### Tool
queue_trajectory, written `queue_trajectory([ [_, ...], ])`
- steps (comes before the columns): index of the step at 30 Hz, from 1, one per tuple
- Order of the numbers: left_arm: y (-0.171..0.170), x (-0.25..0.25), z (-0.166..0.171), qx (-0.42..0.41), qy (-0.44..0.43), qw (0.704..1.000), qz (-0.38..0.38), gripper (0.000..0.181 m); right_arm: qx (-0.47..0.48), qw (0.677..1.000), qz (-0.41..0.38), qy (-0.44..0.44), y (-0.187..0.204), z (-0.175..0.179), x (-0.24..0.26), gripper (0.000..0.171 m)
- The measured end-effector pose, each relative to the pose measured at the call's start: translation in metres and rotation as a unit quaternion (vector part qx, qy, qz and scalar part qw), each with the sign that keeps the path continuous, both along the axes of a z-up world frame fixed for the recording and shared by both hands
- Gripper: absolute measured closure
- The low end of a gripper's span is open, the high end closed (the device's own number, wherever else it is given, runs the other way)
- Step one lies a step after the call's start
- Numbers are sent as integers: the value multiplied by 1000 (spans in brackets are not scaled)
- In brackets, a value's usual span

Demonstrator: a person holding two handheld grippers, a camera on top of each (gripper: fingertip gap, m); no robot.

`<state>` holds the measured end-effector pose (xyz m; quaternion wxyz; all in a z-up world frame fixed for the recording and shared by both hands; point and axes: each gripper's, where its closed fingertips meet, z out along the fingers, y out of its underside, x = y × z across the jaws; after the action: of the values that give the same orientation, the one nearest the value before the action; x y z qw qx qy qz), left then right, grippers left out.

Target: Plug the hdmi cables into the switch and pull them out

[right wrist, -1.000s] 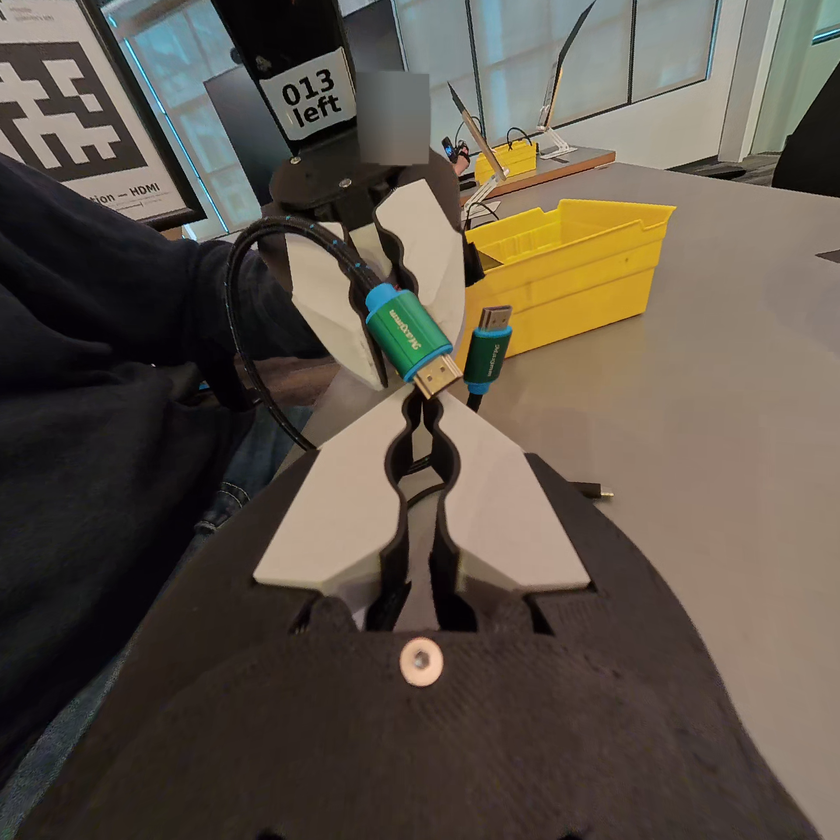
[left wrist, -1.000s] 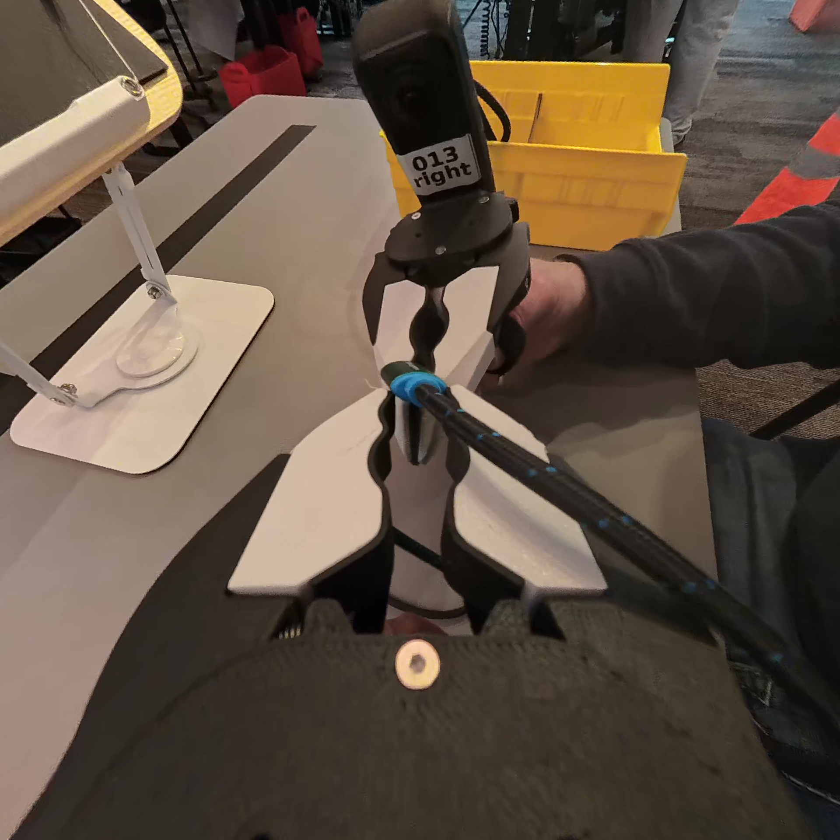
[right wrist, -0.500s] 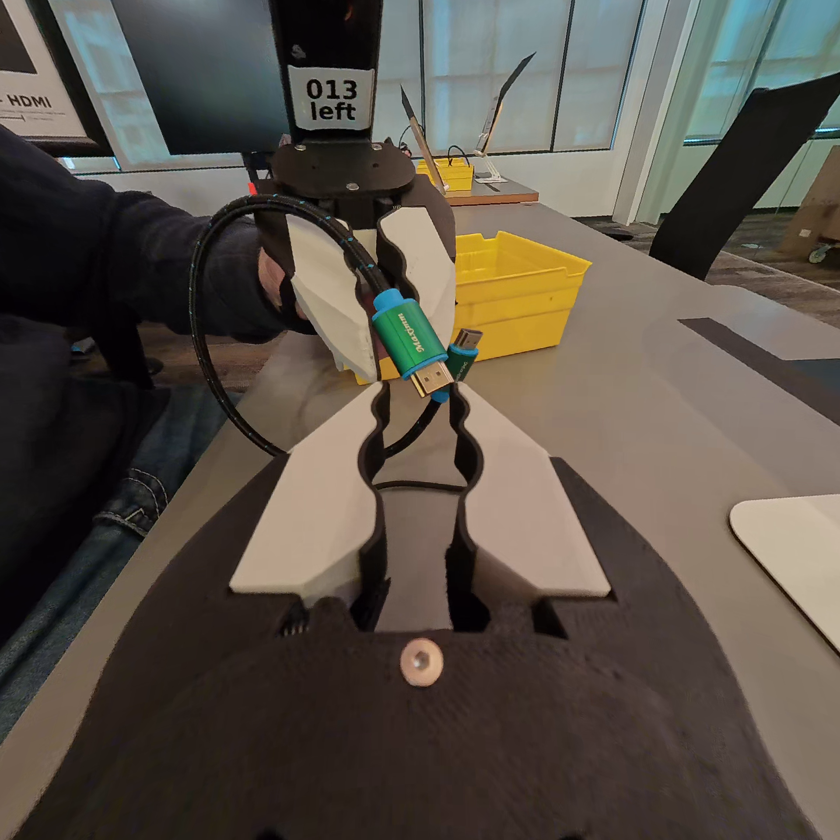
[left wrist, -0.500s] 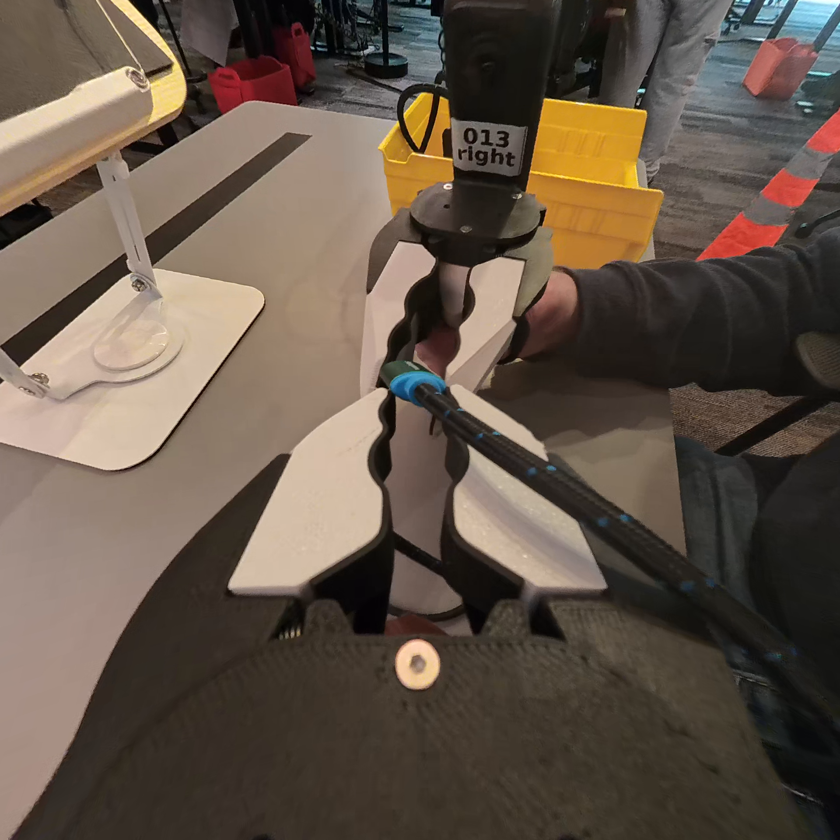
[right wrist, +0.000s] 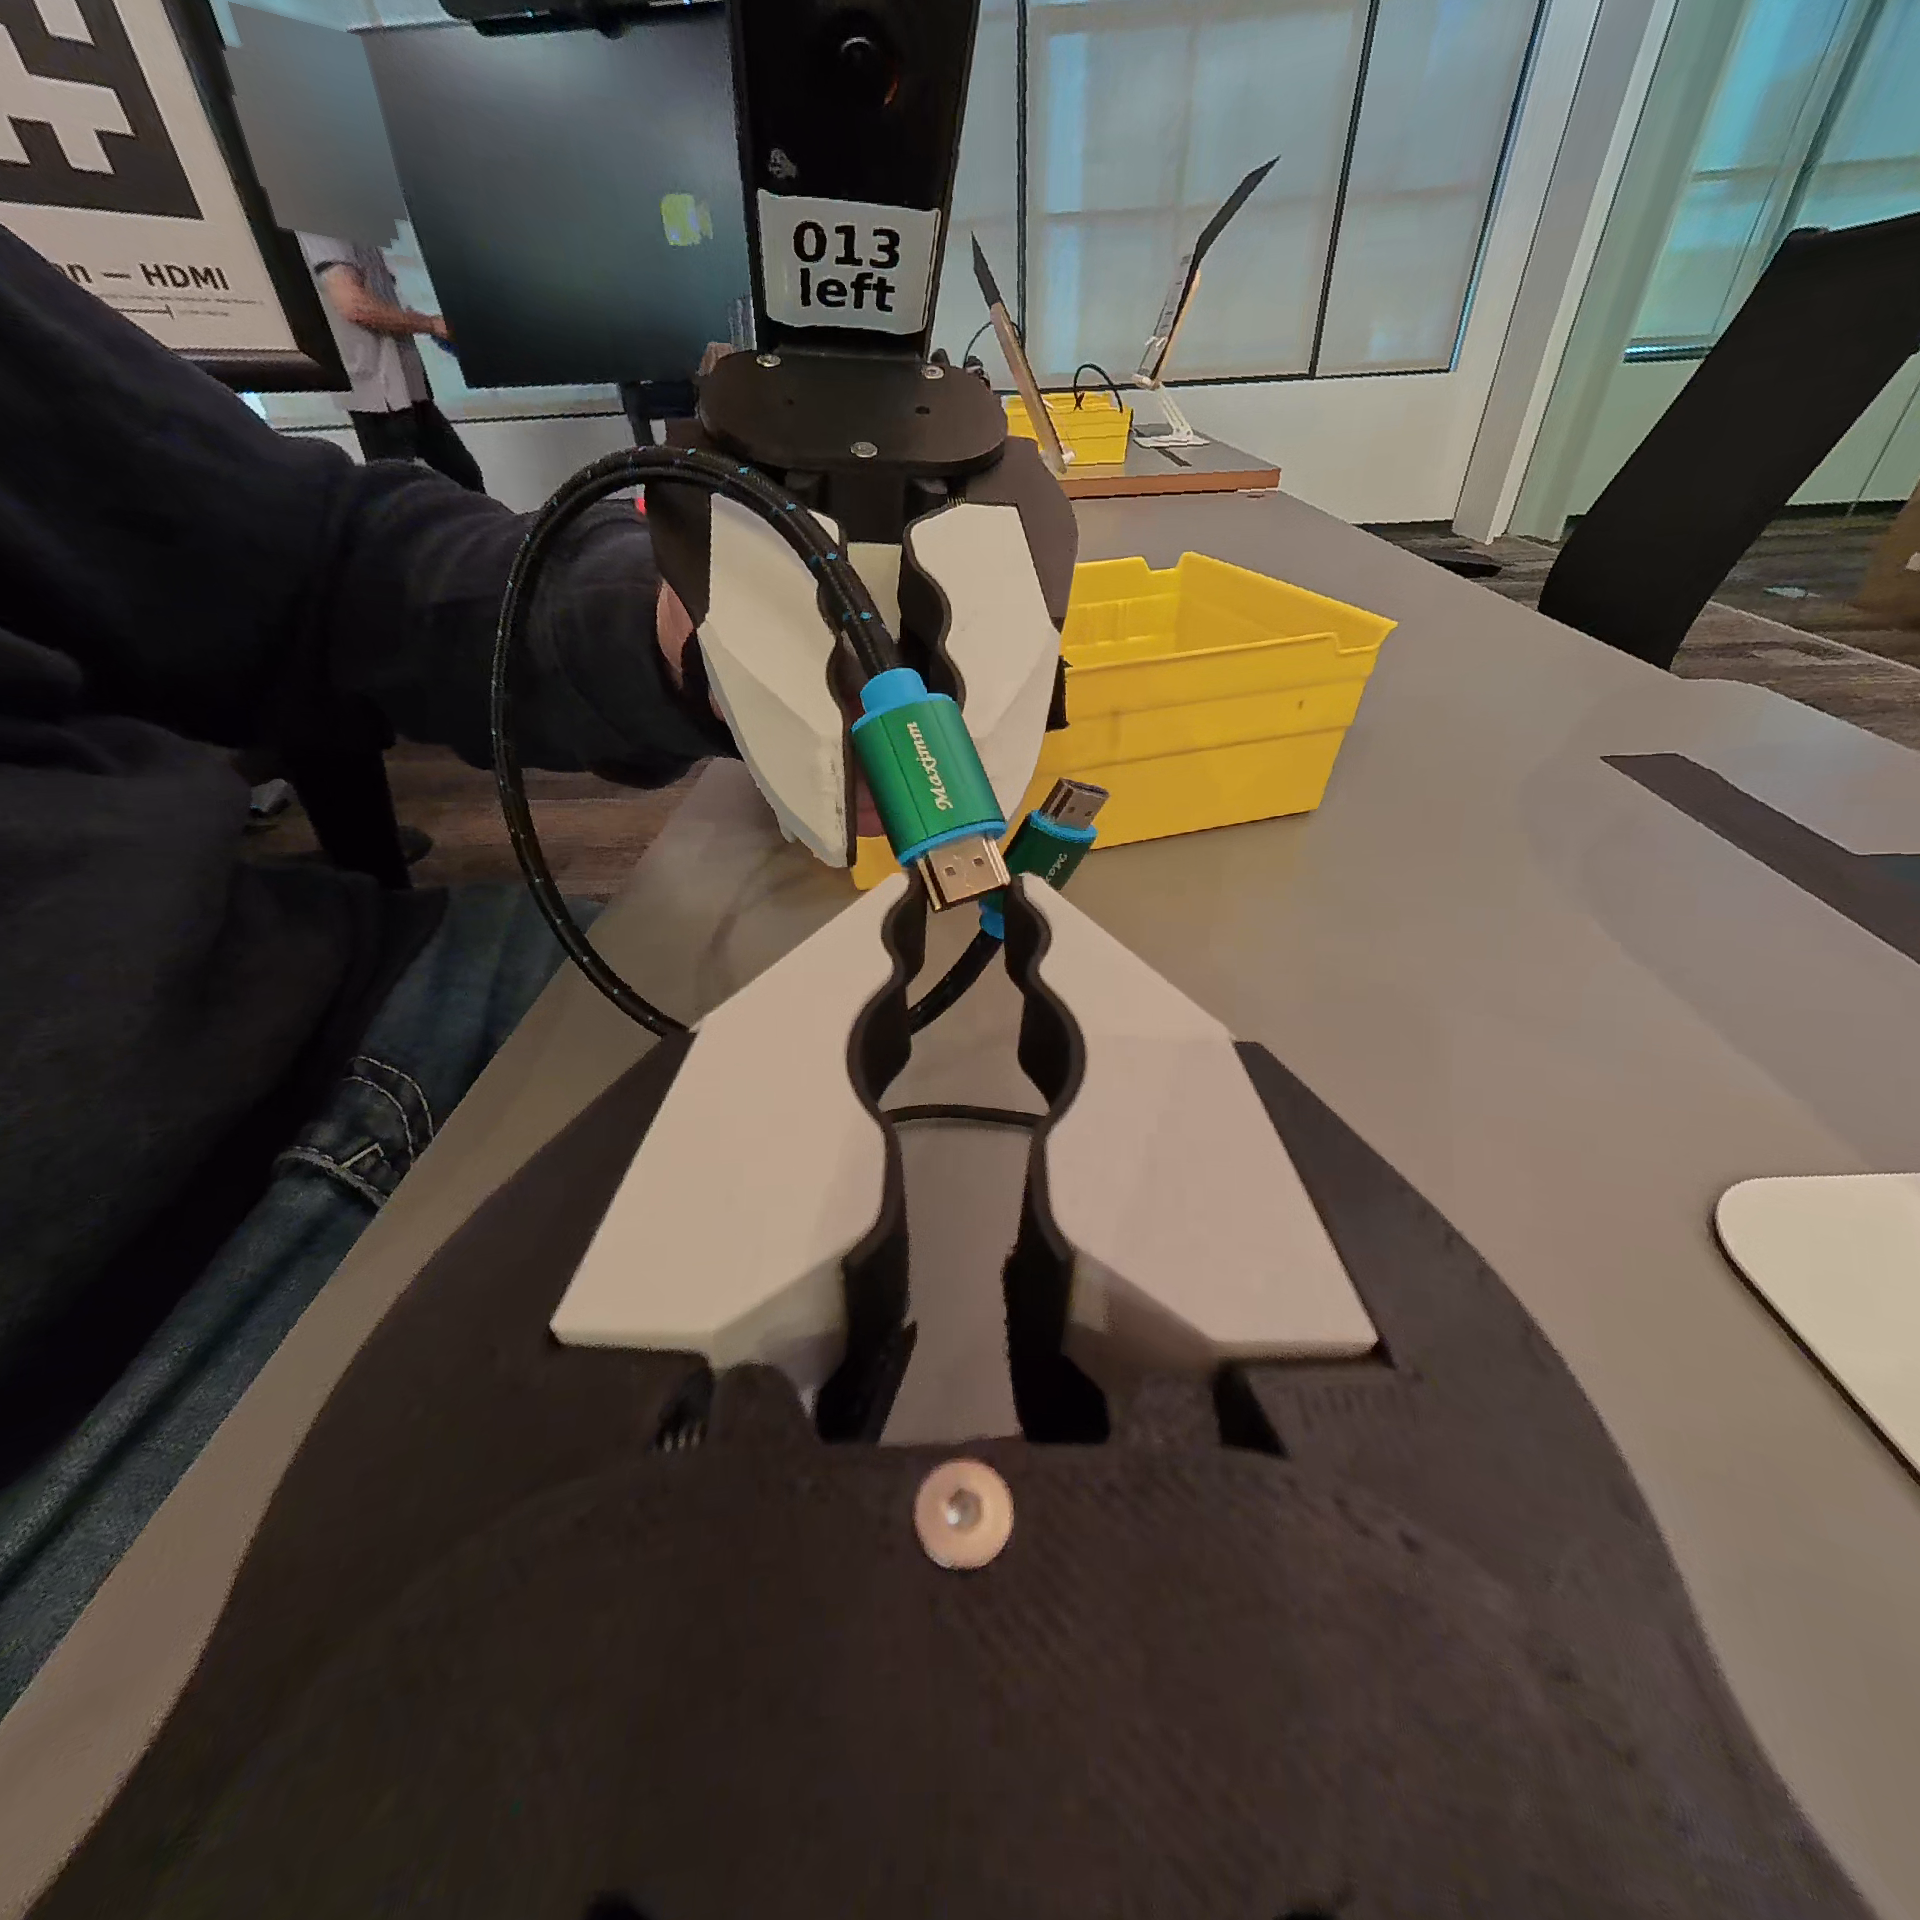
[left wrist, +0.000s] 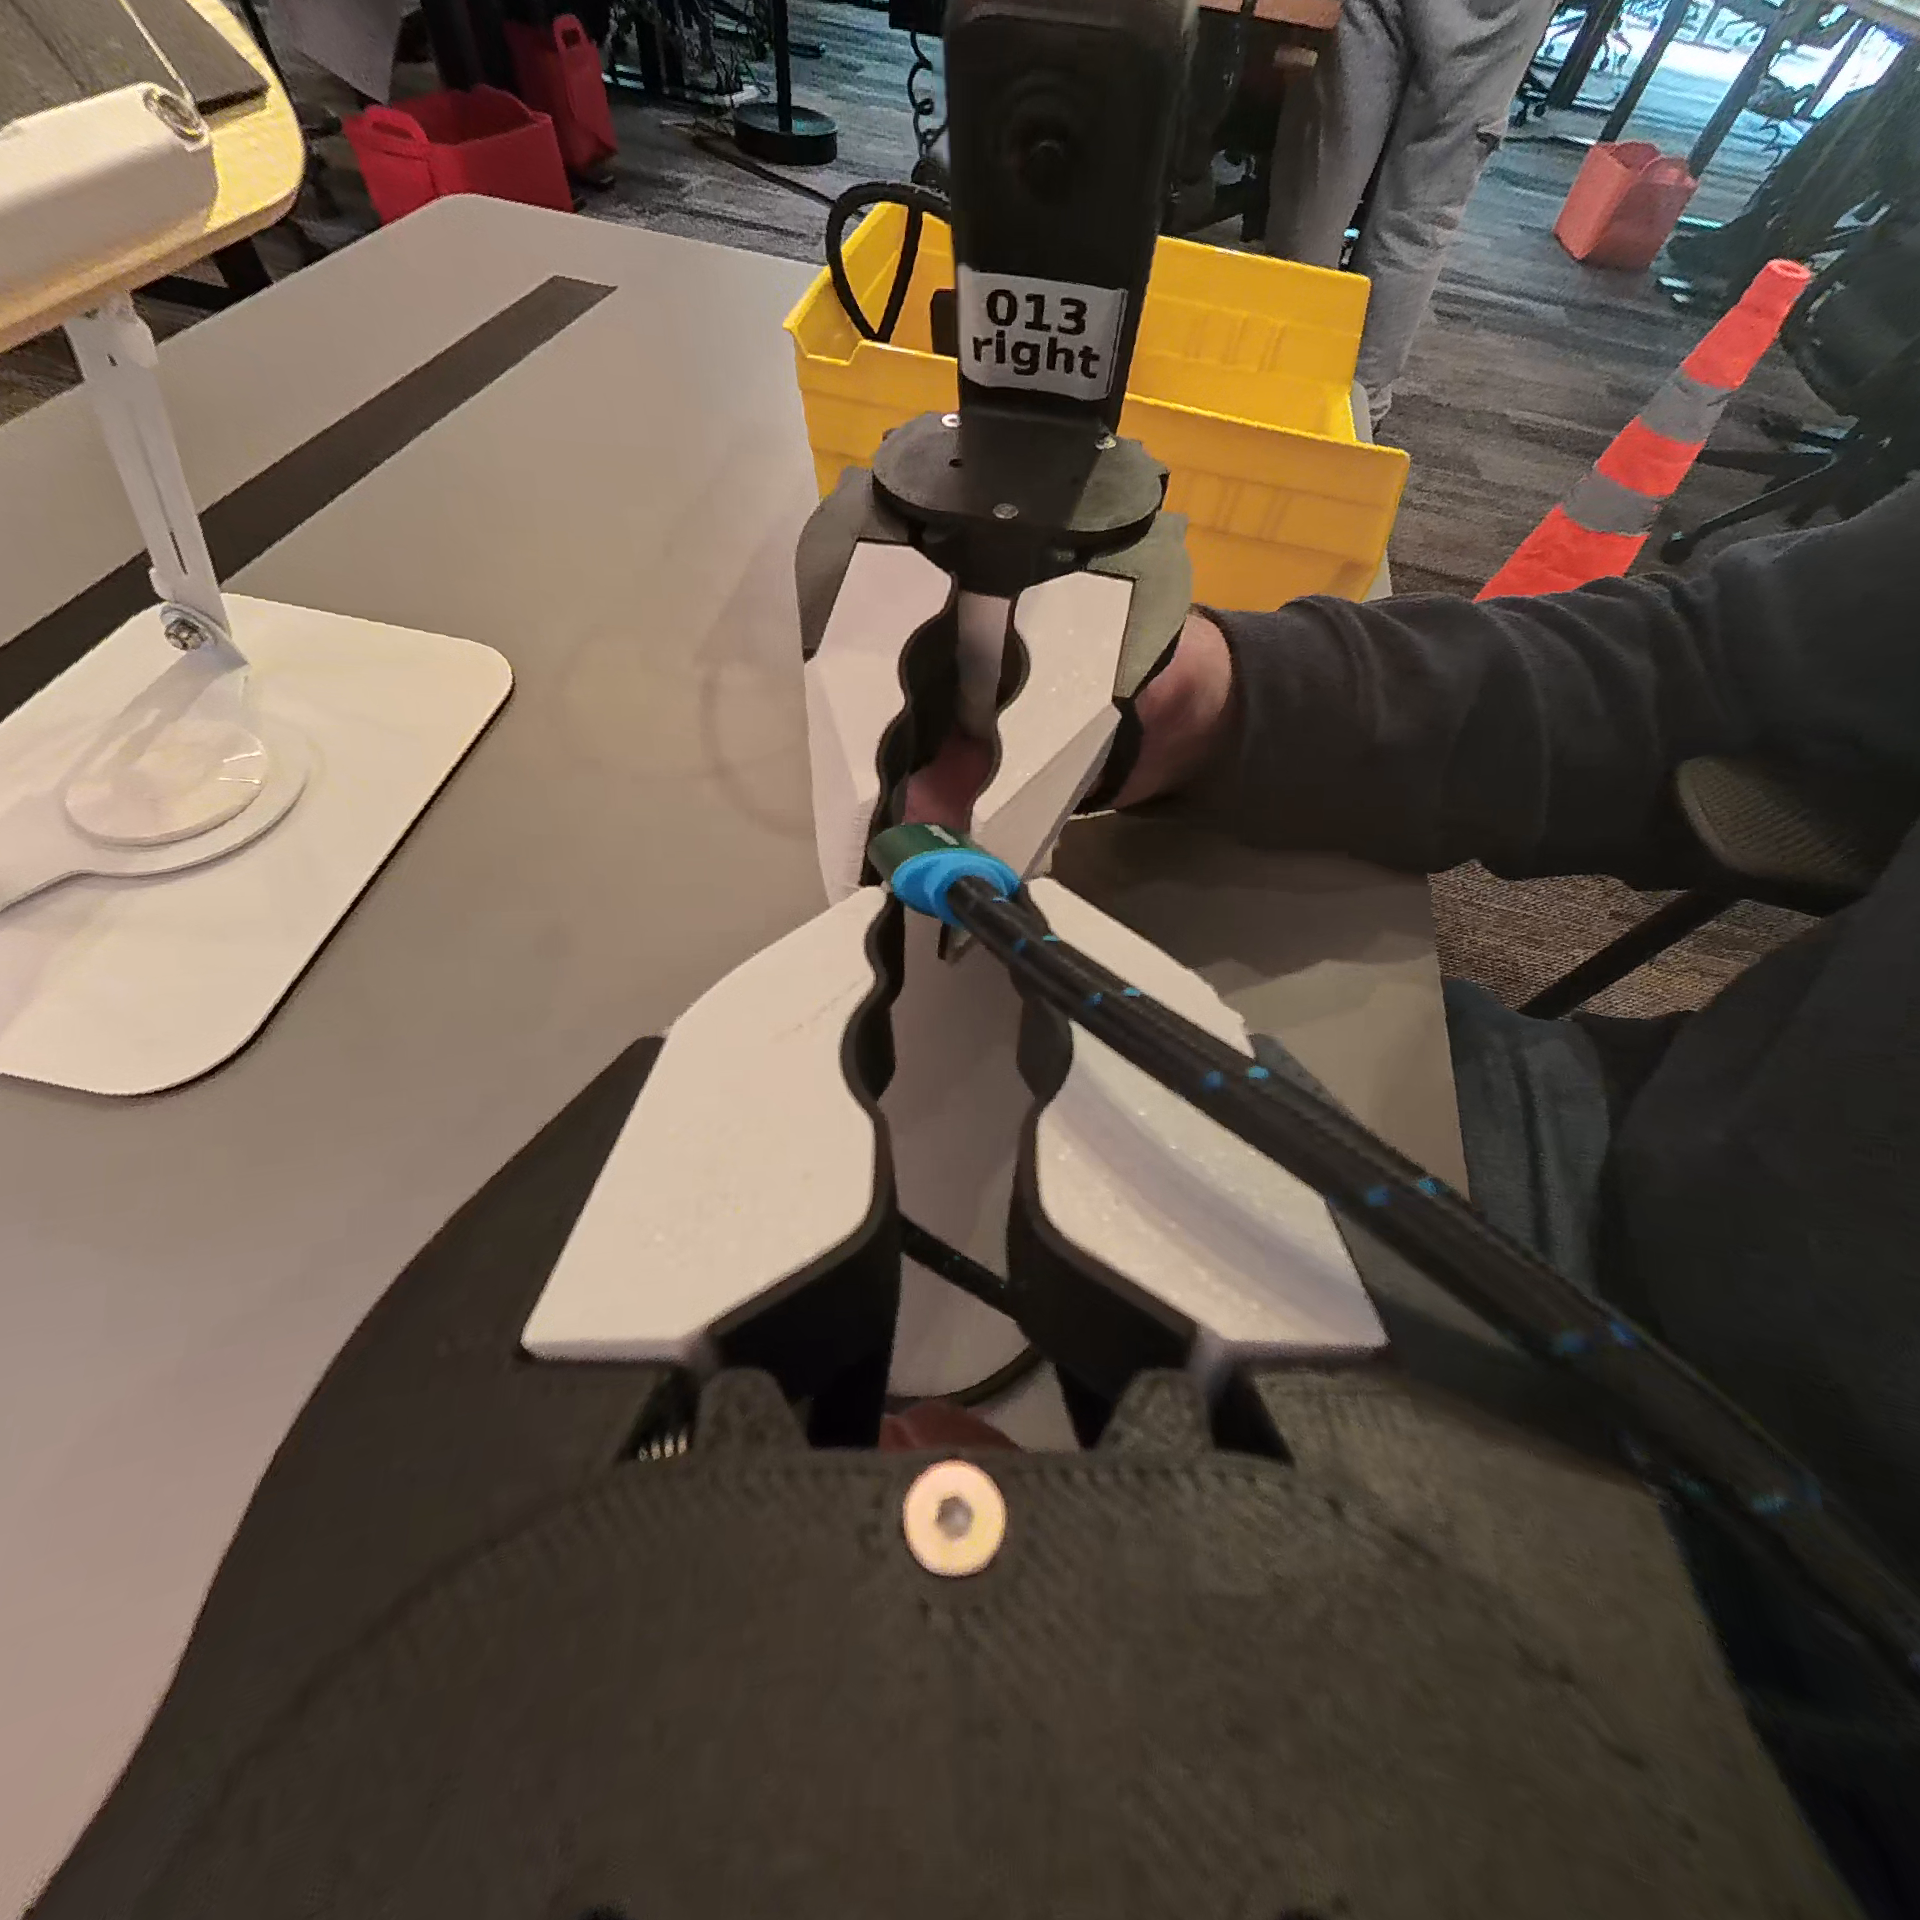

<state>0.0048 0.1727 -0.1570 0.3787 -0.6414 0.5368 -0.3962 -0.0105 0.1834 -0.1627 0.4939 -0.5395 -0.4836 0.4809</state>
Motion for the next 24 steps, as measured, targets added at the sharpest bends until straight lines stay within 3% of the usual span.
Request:
queue_trajectory([
  [6,0,-1,-1,-21,-5,1000,-1,163,44,999,-26,-9,2,3,-1,151],
  [13,-2,0,-5,-32,-3,999,-10,164,49,998,-18,-25,-1,-2,-1,154],
  [24,4,-2,-4,27,7,1000,11,154,18,999,2,-27,-3,-6,-2,154],
])
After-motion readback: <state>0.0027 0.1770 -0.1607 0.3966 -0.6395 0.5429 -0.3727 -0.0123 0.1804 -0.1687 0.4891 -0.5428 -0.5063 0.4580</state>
